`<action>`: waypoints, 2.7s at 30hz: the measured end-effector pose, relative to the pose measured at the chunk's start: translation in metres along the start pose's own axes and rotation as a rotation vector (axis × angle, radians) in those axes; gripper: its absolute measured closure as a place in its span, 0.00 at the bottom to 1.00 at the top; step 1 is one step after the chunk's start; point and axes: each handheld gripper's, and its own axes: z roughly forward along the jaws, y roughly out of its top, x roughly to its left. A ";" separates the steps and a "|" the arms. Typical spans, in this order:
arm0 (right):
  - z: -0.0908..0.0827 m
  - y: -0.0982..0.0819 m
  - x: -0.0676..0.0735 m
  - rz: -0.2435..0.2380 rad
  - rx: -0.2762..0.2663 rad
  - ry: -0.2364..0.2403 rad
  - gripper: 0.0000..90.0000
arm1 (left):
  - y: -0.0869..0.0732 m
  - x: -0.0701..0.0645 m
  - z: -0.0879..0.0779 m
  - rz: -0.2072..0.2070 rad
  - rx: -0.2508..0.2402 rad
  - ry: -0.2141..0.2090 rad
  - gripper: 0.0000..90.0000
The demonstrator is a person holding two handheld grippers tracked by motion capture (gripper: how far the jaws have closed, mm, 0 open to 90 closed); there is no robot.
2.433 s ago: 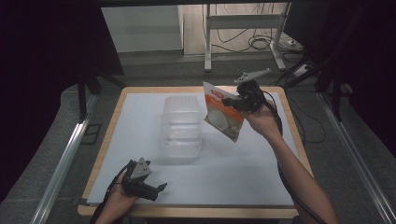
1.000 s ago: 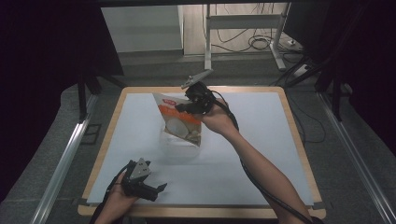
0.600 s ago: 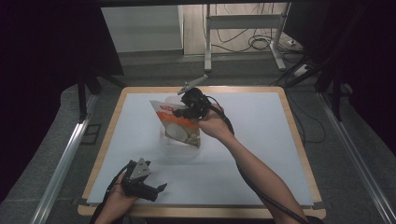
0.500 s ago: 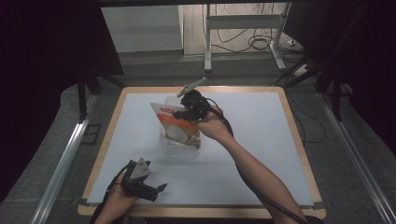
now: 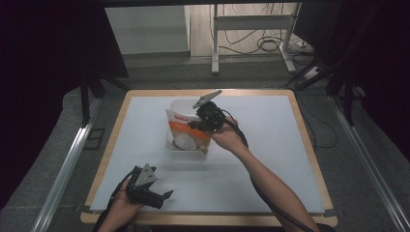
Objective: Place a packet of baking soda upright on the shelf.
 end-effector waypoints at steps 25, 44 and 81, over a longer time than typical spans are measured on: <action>-0.009 -0.002 0.001 -0.060 -0.047 -0.084 0.20 | 0.000 0.000 0.000 -0.002 0.004 0.001 0.00; -0.026 -0.009 0.005 -0.065 -0.047 -0.109 0.08 | 0.000 0.001 0.000 -0.006 0.000 -0.001 0.00; -0.063 -0.057 0.008 -0.057 -0.046 -0.167 0.06 | 0.000 0.000 0.001 -0.003 0.006 0.002 0.00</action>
